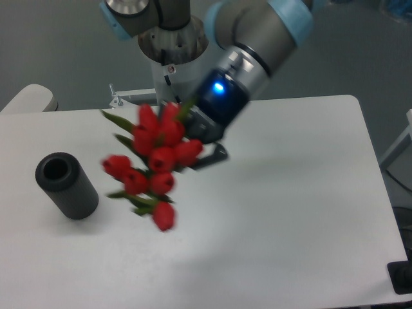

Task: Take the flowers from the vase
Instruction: 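Carry the tulip bunch away from the vase over the table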

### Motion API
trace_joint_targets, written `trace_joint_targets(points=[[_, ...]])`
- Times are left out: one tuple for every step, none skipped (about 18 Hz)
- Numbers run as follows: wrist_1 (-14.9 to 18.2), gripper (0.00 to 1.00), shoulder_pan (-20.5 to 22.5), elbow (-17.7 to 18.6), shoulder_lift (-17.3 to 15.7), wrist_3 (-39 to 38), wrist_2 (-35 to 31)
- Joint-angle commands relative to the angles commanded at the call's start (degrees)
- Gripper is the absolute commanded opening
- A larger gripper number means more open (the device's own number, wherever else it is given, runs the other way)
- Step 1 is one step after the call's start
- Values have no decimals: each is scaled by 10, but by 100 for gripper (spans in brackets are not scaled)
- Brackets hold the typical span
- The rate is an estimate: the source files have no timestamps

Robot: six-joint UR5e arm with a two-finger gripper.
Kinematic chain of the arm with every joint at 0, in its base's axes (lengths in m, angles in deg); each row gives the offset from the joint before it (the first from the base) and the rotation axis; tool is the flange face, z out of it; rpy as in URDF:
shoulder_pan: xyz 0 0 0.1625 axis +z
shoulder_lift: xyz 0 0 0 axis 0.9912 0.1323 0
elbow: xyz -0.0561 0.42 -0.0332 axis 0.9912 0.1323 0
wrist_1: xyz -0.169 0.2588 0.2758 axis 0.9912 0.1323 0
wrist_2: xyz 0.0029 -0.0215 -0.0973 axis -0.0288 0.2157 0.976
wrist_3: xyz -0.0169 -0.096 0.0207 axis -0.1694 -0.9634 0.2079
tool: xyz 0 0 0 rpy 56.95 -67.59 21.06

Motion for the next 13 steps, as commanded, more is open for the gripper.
trace_joint_targets(points=[[0,29,8,-3,4,14,0],[2,29,15,-6,5,19,0],[2,29,19,-4,7,21,-2],[1,29,20,-4,11,26,-2],[2,29,20,-4,12,36,-2],[3,29,20,-6,14,39,-3],[2,29,20,-3,16,42,-8],[2,29,20,0,18,52,-18],[2,29,20,-1,19,62,-31],[2,29,20,0,19,63,-43],[2,29,20,3,19,65,-51],[2,29,21,4,19,70,-52],[2,29,21,4,19,72,-53]])
